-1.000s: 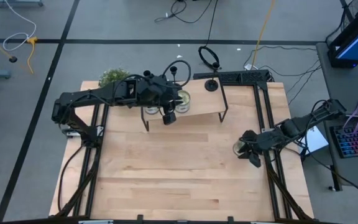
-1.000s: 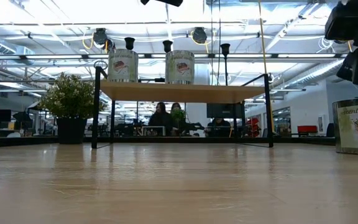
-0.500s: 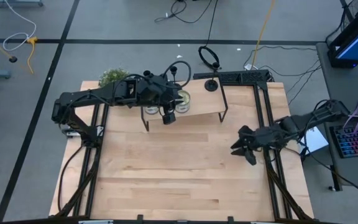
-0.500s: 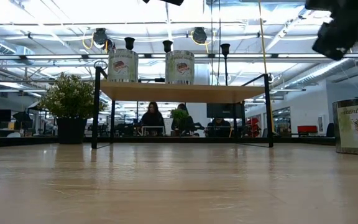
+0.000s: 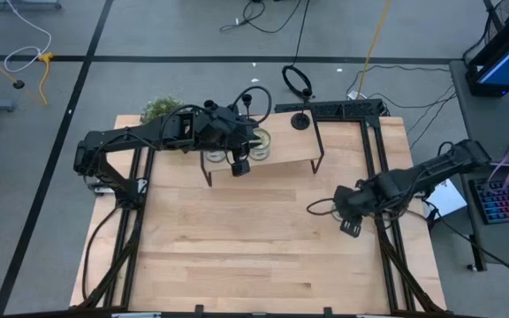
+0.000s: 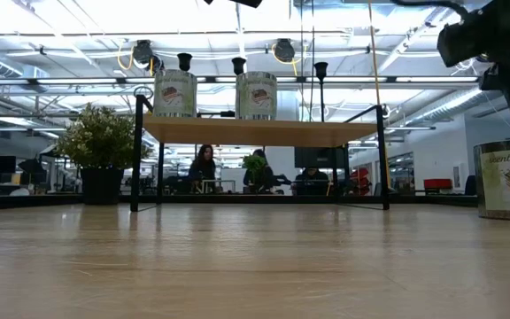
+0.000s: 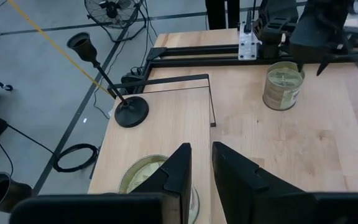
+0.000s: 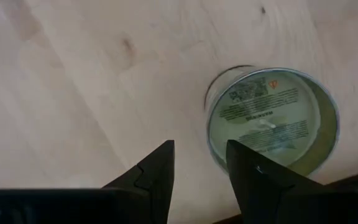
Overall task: Pick & Place candle stick holders
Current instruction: Put the silver scented candle on the shelf aligned with the silver scented candles, then return to Home Position
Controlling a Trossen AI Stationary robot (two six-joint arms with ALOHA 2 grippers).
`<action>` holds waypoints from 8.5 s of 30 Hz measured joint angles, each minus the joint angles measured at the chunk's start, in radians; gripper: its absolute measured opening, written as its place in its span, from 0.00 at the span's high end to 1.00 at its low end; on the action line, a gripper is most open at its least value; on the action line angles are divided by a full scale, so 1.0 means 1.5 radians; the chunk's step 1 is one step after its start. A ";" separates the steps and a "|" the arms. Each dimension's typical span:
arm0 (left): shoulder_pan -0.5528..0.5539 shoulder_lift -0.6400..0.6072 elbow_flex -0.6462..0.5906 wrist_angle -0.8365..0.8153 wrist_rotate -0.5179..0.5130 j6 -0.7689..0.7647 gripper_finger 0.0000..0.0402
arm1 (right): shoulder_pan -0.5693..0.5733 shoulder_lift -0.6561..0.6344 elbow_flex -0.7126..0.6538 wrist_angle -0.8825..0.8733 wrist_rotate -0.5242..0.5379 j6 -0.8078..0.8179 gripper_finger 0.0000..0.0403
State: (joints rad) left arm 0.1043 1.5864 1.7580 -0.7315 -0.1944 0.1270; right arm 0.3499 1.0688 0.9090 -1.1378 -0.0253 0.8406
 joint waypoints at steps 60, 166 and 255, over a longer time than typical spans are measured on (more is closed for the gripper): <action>-0.006 -0.004 0.000 -0.233 -0.081 -0.086 0.83 | -0.125 0.088 0.303 0.241 0.117 -0.556 1.00; -0.006 -0.003 0.000 -0.233 -0.039 -0.105 0.83 | -0.520 0.175 0.326 0.133 -0.056 -0.913 0.98; -0.110 -0.963 -1.162 0.618 0.048 0.094 0.83 | -0.414 -0.701 -0.502 0.698 -0.195 -0.631 1.00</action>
State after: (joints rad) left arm -0.0612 0.1417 0.0147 0.1950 -0.1223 0.2681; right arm -0.2710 0.0166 0.1559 -0.0900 -0.3177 -0.1062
